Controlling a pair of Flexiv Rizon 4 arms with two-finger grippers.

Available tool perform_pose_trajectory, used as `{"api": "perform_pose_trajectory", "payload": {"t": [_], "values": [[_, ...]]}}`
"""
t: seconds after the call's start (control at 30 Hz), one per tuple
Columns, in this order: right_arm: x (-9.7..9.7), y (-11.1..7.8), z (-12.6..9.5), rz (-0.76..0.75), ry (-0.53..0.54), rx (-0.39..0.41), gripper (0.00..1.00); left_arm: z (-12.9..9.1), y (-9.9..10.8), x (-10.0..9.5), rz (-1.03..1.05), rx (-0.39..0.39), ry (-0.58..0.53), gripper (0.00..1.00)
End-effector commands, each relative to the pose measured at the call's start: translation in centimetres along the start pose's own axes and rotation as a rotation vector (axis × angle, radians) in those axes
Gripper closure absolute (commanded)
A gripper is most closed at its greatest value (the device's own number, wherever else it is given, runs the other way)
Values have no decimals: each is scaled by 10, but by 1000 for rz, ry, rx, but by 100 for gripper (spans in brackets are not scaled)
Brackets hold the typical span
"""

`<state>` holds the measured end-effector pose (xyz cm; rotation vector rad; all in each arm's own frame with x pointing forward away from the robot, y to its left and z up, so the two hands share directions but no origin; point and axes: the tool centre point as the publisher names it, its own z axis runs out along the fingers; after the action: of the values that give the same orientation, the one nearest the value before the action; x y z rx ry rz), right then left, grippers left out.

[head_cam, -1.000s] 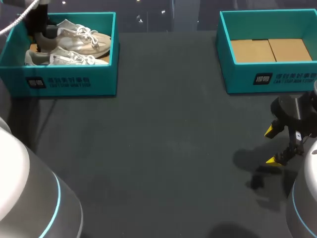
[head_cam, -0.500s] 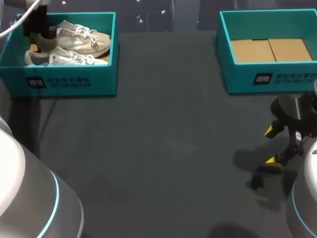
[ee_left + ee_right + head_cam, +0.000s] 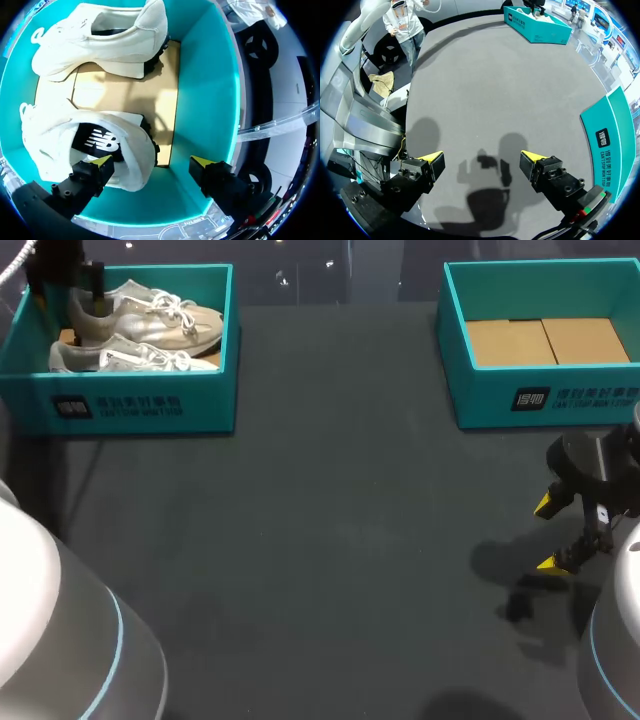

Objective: Take the shoe out of the shoebox, open the shoe tongue, remove and reinsert the insole, then place the shoe into the shoebox

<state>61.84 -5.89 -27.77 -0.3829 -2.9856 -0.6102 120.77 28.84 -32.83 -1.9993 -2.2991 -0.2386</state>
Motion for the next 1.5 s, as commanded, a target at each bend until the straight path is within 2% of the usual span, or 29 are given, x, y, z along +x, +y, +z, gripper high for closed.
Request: {"api": "perform_pose_trajectory", "payload": {"t": [0.03, 0.27, 0.47, 0.57, 0.8, 1.2, 1.5], "values": [[1, 0, 0, 0, -2, 1, 0, -34, -25, 7, 7, -38, -27, 0], [1, 0, 0, 0, -2, 1, 0, -68, -44, 13, 20, -52, -66, 0], [1, 0, 0, 0, -2, 1, 0, -93, -79, 25, 55, -50, -88, 0], [1, 0, 0, 0, -2, 1, 0, -99, -98, 29, 66, -39, -87, 0], [1, 0, 0, 0, -2, 1, 0, -102, -134, 34, 74, -11, -57, 0], [1, 0, 0, 0, -2, 1, 0, -102, -134, 34, 74, -11, -57, 0], [1, 0, 0, 0, -2, 1, 0, -90, -160, 29, 96, 13, -56, 0]]}}
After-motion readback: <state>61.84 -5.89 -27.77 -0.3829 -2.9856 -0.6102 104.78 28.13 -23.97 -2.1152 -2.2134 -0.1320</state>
